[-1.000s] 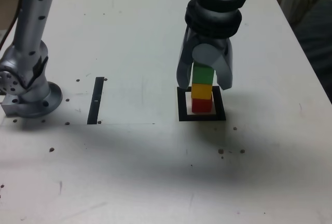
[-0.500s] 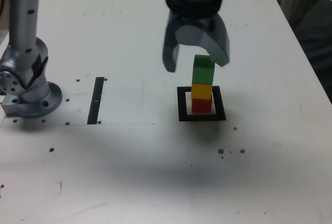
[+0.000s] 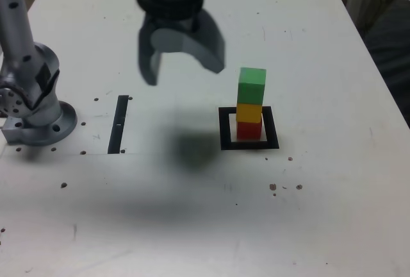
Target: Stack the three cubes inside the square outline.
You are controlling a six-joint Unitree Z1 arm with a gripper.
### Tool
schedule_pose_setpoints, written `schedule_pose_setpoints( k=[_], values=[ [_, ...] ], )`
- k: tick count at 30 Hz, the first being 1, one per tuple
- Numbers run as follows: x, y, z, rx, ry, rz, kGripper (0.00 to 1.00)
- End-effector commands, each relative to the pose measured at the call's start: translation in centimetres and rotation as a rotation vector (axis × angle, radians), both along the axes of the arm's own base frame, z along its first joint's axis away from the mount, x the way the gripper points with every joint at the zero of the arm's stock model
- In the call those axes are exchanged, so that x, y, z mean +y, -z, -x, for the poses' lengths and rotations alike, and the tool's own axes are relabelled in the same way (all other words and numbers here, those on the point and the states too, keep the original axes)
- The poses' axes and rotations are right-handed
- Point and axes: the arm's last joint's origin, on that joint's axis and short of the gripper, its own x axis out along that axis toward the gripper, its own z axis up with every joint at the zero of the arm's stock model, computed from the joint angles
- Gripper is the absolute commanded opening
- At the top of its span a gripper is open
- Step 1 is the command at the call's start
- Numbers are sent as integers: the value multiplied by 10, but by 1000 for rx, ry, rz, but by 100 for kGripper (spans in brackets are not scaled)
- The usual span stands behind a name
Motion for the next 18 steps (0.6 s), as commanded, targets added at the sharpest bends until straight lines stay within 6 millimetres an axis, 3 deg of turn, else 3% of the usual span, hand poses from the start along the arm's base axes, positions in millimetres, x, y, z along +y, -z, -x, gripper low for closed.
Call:
schedule_pose_setpoints(
  k=[1,9,18],
  values=[
    [2,5,11,-4,-12,9,100],
    [5,34,48,41,-37,42,100],
    [7,51,70,88,-43,44,100]
  ],
)
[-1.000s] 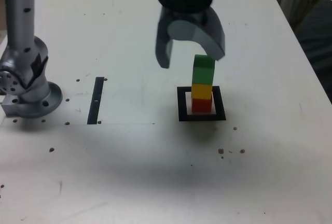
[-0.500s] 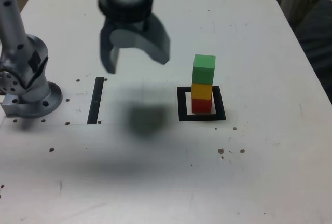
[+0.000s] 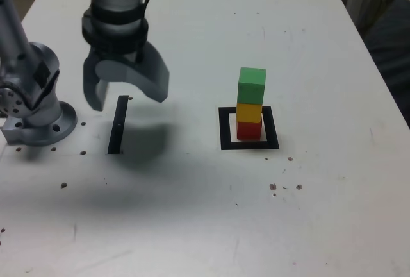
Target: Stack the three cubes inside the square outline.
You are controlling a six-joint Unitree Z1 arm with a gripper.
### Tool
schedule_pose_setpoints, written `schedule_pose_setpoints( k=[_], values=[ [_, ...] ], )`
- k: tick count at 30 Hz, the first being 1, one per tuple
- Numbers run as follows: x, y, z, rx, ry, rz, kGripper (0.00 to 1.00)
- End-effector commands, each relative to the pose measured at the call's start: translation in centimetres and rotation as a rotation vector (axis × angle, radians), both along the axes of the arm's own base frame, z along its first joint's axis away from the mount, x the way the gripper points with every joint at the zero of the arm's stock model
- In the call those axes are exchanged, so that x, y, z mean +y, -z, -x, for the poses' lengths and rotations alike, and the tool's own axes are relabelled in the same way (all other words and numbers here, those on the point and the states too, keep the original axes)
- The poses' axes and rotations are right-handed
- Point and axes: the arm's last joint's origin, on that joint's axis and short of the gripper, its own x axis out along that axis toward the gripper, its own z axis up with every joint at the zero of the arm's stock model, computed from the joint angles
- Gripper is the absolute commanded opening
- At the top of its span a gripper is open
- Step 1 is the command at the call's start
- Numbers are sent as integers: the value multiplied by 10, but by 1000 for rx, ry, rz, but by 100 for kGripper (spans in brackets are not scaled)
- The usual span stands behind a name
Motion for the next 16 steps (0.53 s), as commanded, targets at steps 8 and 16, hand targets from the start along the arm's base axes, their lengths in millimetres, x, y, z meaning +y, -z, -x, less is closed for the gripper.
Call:
schedule_pose_setpoints(
  k=[8,16],
  values=[
    [3,13,15,5,-1,-3,100],
    [2,15,17,14,3,15,100]
  ],
)
